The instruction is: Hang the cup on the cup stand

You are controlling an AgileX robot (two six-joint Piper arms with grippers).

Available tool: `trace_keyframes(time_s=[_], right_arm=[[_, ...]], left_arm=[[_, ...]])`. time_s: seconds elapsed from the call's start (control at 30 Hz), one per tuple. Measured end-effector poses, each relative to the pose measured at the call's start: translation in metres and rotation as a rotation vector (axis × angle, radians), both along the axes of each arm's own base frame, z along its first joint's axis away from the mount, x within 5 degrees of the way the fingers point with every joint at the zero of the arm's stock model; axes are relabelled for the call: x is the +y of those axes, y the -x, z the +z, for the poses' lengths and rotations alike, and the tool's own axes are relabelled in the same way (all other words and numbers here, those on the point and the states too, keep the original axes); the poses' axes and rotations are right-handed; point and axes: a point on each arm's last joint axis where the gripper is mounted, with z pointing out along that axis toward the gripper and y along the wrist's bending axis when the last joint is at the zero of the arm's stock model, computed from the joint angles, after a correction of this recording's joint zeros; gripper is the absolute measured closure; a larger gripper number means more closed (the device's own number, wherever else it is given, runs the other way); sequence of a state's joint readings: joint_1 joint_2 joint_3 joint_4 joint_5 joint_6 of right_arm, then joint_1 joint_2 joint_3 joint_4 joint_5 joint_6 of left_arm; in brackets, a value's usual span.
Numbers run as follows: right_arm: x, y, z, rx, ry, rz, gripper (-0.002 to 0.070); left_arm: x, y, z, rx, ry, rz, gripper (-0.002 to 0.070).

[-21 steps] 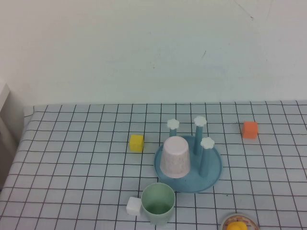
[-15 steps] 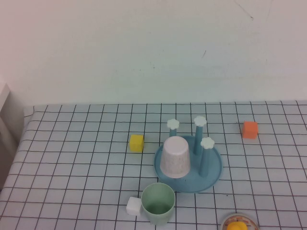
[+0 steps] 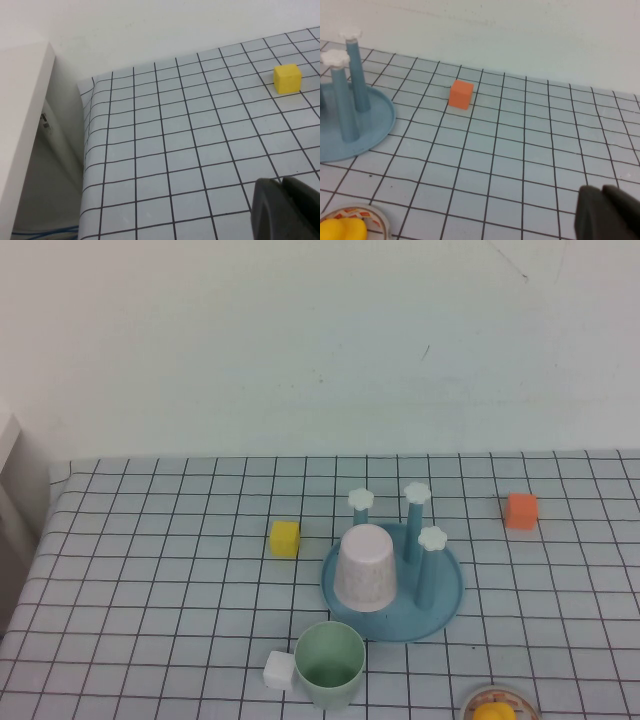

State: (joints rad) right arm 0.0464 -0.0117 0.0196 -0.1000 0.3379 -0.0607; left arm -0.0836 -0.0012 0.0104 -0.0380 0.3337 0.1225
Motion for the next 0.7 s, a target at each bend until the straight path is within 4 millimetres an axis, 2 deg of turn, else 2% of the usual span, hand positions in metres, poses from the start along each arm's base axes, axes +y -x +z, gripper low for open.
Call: trace_keyframes(time_s=[0.6, 0.7], right_arm=[[0.0, -0.0001, 0.0002, -0.002, 0.001, 0.0, 0.0678], [0.0003, -0.0012, 0.0023, -0.04, 0.0, 0.004, 0.0678]], left_arm=[[0.0, -0.0001, 0.0004, -0.005, 0.0, 0.0, 0.0676], [0.0001, -0.0016, 0.003, -0.054, 0.005, 0.002, 0.0676]])
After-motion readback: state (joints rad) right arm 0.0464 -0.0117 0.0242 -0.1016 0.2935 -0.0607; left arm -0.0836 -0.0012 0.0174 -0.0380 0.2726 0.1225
